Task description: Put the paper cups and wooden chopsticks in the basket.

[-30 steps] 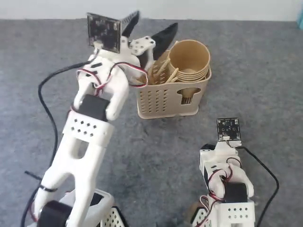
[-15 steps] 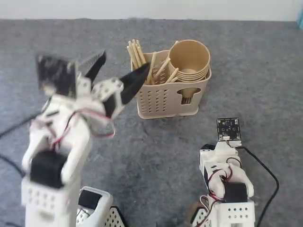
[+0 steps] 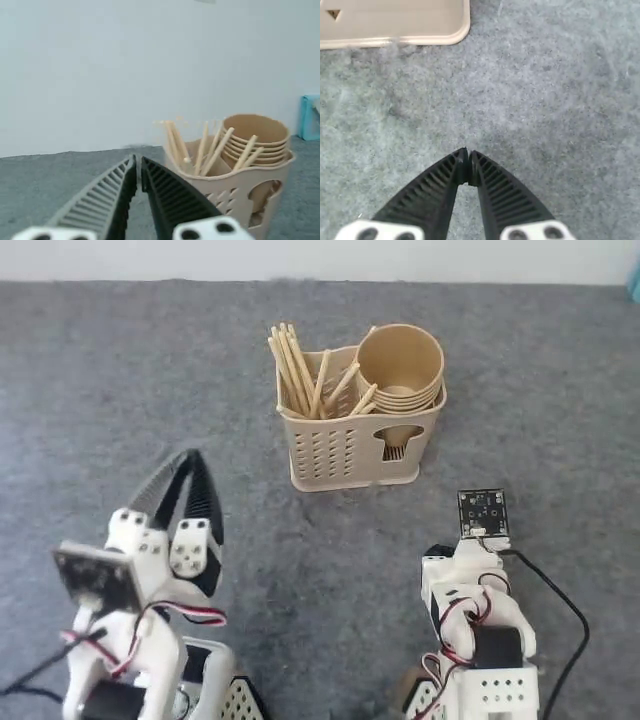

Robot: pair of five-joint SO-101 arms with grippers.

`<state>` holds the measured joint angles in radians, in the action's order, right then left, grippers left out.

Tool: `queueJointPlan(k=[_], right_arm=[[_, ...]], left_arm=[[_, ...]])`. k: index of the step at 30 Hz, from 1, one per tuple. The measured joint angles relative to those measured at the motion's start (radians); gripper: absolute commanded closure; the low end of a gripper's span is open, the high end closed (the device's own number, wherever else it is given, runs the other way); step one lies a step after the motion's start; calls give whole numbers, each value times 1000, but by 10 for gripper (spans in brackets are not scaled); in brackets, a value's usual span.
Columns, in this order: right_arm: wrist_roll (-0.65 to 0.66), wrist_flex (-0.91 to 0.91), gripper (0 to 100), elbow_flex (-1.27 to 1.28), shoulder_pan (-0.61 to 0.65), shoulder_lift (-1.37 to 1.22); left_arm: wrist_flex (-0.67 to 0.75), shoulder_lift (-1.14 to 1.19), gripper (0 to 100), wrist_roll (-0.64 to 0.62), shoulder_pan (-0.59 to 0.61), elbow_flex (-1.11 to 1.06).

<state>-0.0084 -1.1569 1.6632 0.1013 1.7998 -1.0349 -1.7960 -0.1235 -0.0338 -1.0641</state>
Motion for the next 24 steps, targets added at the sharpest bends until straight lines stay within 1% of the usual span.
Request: queueJointPlan(k=[5, 7, 10, 17, 21, 24], right_arm=[[0, -6, 991, 0, 0, 0], [0, -17, 990, 0, 0, 0], [0, -20, 990, 0, 0, 0], [0, -21, 990, 0, 0, 0], [0, -21, 990, 0, 0, 0], [0, -21, 990, 0, 0, 0]], left_arm=[[0, -8, 988, 3, 229, -129], [0, -6, 988, -2, 278, -169], [0, -8, 988, 0, 298, -235], [3, -8, 988, 3, 296, -456], [86, -8, 988, 8, 301, -606], [98, -8, 988, 94, 299, -628]])
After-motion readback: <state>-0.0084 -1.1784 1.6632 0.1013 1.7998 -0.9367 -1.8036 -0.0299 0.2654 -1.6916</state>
